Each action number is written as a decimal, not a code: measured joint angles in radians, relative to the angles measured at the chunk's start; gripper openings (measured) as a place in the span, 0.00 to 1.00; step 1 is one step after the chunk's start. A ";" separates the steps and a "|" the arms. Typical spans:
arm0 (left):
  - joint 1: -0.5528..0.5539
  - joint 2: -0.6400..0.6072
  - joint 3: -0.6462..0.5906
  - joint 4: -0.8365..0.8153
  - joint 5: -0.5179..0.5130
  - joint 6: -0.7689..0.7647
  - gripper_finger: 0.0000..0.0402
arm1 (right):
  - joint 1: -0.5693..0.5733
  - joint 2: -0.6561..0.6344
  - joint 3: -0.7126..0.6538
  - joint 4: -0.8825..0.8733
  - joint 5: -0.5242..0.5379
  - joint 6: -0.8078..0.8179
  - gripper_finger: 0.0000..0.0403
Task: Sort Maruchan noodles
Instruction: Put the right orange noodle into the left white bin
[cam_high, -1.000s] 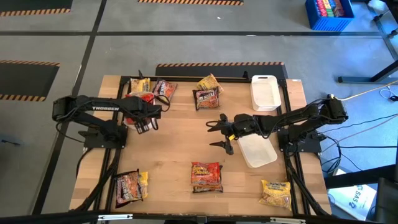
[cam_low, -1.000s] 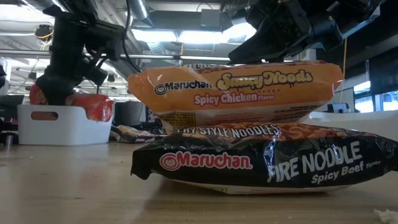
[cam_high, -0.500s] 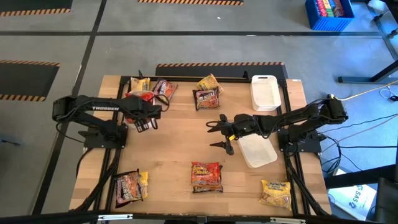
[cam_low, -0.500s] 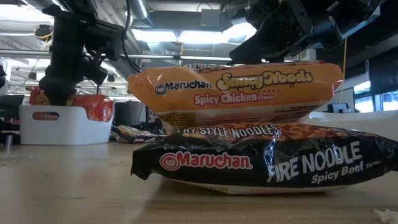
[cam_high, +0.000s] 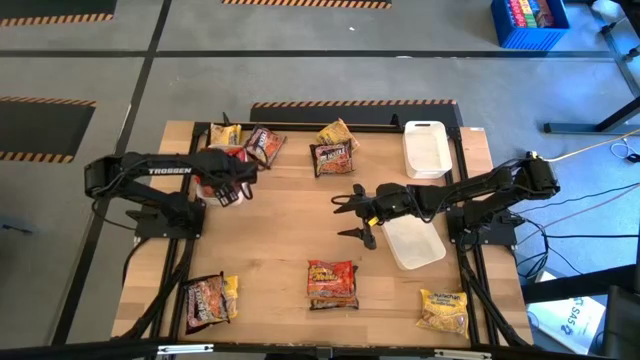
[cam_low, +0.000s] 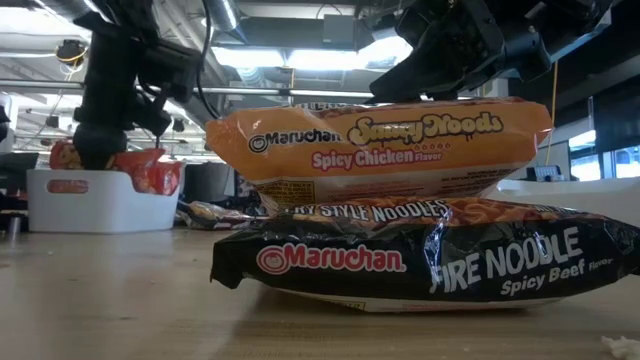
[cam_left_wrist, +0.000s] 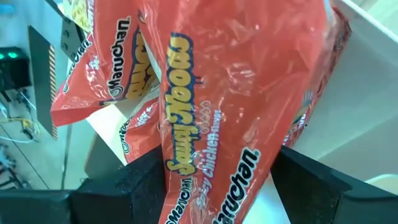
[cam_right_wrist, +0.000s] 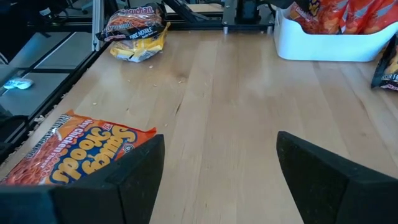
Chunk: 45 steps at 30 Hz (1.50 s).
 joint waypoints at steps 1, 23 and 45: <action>0.008 0.000 0.000 0.001 0.003 0.001 0.64 | 0.000 0.000 0.000 0.000 0.000 0.000 0.71; 0.125 -0.003 0.015 0.097 0.103 0.079 0.64 | 0.000 0.000 0.000 0.000 0.000 0.000 0.71; 0.125 -0.004 0.010 0.099 0.144 0.120 0.64 | 0.000 0.000 0.000 -0.024 -0.025 0.001 0.71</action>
